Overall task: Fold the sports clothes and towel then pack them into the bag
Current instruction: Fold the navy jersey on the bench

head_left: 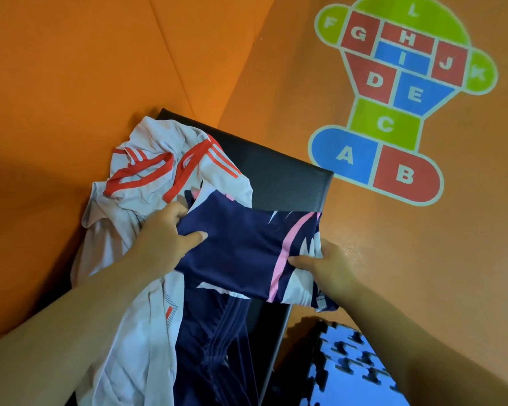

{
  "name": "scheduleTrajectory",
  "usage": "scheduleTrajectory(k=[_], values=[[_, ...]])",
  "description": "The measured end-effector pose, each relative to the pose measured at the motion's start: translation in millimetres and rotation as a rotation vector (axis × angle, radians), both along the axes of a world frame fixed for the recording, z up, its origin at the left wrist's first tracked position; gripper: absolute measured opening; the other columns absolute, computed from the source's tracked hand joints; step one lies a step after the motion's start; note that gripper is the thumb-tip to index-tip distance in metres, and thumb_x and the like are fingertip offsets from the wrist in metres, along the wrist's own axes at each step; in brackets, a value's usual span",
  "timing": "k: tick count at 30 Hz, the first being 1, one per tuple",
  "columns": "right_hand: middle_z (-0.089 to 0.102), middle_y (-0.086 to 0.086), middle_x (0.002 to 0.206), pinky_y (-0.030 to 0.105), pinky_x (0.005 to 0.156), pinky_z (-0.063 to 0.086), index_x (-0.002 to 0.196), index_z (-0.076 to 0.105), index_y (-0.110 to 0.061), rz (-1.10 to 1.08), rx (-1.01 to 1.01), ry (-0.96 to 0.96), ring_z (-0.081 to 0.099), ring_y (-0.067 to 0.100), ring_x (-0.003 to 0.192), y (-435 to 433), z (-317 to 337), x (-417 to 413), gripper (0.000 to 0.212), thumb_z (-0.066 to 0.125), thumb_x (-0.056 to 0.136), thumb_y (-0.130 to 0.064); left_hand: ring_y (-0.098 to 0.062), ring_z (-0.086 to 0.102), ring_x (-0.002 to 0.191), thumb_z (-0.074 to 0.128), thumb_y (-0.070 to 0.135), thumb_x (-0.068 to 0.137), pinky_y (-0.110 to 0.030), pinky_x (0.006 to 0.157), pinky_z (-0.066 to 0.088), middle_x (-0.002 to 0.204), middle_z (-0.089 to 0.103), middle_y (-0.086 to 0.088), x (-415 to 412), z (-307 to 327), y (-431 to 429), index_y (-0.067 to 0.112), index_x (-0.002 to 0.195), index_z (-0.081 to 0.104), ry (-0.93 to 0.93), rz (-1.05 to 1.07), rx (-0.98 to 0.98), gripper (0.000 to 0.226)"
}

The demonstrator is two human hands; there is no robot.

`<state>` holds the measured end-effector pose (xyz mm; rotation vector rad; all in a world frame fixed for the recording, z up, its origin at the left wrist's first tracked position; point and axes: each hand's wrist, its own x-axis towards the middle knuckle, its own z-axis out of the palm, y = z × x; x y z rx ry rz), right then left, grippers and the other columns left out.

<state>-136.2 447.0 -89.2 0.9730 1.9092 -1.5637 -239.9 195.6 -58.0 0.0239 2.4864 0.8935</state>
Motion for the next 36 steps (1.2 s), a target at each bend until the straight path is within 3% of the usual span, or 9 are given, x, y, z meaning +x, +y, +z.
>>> scheduleTrajectory(k=[5, 8, 16, 18, 21, 26, 29, 31, 36], values=[[0.072, 0.007, 0.085, 0.04, 0.062, 0.054, 0.092, 0.063, -0.017, -0.056, 0.08, 0.231, 0.067, 0.029, 0.069, 15.9, 30.1, -28.4, 0.01, 0.068, 0.084, -0.015, -0.004, 0.06, 0.074, 0.07, 0.022, 0.082, -0.014, 0.059, 0.046, 0.083, 0.061, 0.005, -34.8, 27.3, 16.6, 0.021, 0.093, 0.047, 0.163, 0.008, 0.175, 0.026], [0.072, 0.0, 0.08, 0.028, 0.051, 0.051, 0.09, 0.062, -0.021, -0.097, 0.108, 0.28, 0.067, 0.016, 0.062, 23.0, 27.5, -46.2, 0.009, 0.068, 0.085, -0.016, -0.006, 0.06, 0.083, 0.069, 0.022, 0.084, -0.022, 0.068, 0.051, 0.091, 0.062, 0.005, -51.3, 25.2, 28.0, 0.02, 0.099, 0.046, 0.142, 0.088, 0.191, 0.027], [0.065, 0.006, 0.099, 0.038, 0.074, 0.051, 0.109, 0.055, -0.013, 0.189, 0.304, -0.009, 0.063, 0.027, 0.088, 21.6, -32.6, -53.3, 0.038, 0.069, 0.08, -0.032, -0.022, 0.058, 0.097, 0.068, 0.019, 0.084, -0.034, 0.088, 0.047, 0.107, 0.062, -0.003, -37.1, -28.3, 10.2, 0.015, 0.108, 0.053, 0.026, -0.012, -0.107, 0.028], [0.057, 0.006, 0.115, 0.044, 0.085, 0.051, 0.119, 0.05, -0.016, 0.189, 0.405, 0.004, 0.059, 0.028, 0.098, 18.1, -26.9, -41.9, 0.046, 0.066, 0.081, -0.036, -0.022, 0.058, 0.092, 0.07, 0.015, 0.082, -0.032, 0.085, 0.049, 0.102, 0.061, -0.005, -21.4, -28.9, 1.4, 0.01, 0.106, 0.057, 0.153, -0.014, -0.065, 0.028], [0.043, 0.006, 0.131, 0.042, 0.1, 0.039, 0.132, 0.043, -0.015, 0.225, 0.614, 0.084, 0.043, 0.029, 0.118, 12.3, -12.1, -15.1, 0.053, 0.063, 0.086, -0.032, -0.015, 0.055, 0.087, 0.07, 0.013, 0.082, -0.007, 0.072, 0.039, 0.1, 0.058, 0.0, 8.2, -21.5, -8.8, 0.009, 0.103, 0.06, 0.209, -0.025, -0.062, 0.024], [0.047, 0.01, 0.124, 0.038, 0.095, 0.035, 0.118, 0.053, -0.008, 0.265, 0.717, 0.308, 0.038, 0.03, 0.112, -11.8, -4.0, 34.0, 0.041, 0.068, 0.082, -0.019, -0.002, 0.054, 0.087, 0.07, 0.019, 0.083, -0.01, 0.074, 0.04, 0.099, 0.058, 0.008, 71.4, -23.9, -20.4, 0.022, 0.101, 0.06, 0.089, -0.07, -0.016, 0.02], [0.053, 0.006, 0.115, 0.031, 0.091, 0.037, 0.114, 0.058, -0.01, 0.407, 0.638, 0.377, 0.044, 0.028, 0.106, -34.9, -11.3, 54.4, 0.036, 0.07, 0.081, -0.018, -0.002, 0.054, 0.08, 0.075, 0.025, 0.078, -0.011, 0.083, 0.041, 0.092, 0.057, 0.014, 106.5, -30.3, -21.0, 0.025, 0.095, 0.063, 0.14, -0.15, -0.062, 0.021], [0.056, 0.005, 0.114, 0.035, 0.088, 0.044, 0.115, 0.059, -0.012, 0.595, 0.556, 0.431, 0.05, 0.03, 0.105, -50.0, -20.4, 60.8, 0.04, 0.071, 0.078, -0.016, -0.012, 0.054, 0.089, 0.073, 0.031, 0.078, -0.028, 0.087, 0.046, 0.097, 0.053, 0.012, 125.3, -33.8, -19.2, 0.021, 0.103, 0.063, 0.099, -0.187, -0.082, 0.028], [0.057, 0.011, 0.122, 0.046, 0.071, 0.053, 0.124, 0.049, -0.029, 1.004, 0.589, 0.465, 0.058, 0.036, 0.098, -73.5, -46.6, 53.3, 0.077, 0.084, 0.058, -0.011, -0.025, 0.054, 0.104, 0.074, 0.049, 0.07, -0.037, 0.09, 0.045, 0.114, 0.054, 0.002, 161.5, -46.0, -23.5, 0.021, 0.118, 0.057, -0.009, -0.355, -0.336, 0.059]])
